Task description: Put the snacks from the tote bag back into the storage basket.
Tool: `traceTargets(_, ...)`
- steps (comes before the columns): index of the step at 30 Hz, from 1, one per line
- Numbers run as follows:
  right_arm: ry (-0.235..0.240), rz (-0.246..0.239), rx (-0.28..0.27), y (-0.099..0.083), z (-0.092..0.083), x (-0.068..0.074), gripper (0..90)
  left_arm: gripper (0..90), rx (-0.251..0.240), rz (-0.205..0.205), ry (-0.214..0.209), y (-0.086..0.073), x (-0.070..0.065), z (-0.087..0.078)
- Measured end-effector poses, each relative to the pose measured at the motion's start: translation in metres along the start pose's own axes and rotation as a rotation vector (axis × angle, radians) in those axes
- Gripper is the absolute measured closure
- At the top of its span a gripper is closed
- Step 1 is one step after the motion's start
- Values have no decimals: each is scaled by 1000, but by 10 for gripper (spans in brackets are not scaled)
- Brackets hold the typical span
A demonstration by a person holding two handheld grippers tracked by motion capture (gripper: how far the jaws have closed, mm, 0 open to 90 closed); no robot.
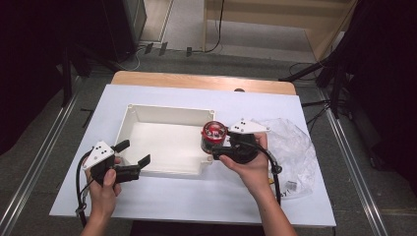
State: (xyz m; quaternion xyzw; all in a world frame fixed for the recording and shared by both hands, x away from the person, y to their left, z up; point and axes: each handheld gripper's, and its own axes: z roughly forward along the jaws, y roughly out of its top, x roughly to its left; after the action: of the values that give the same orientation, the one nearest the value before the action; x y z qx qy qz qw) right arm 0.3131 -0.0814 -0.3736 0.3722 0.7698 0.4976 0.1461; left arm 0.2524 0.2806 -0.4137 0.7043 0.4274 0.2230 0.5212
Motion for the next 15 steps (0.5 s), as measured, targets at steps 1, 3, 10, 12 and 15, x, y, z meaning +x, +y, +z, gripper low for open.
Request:
traceTargets(1,1,0,-1,0,1,1,259,81,1,0,1,0,0,0)
traceTargets(3,4,-2,-1,0,2,1,259,81,2,1,1,0,0,0)
traceTargets(10,12,-4,1,1,6,5,259,82,4,1,2,0,0,0)
traceTargets(12,13,-3,2,1,8,5,259,82,5,1,2,0,0,0)
traceTargets(15,13,-7,4,1,10,6,259,82,6,3,1,0,0,1)
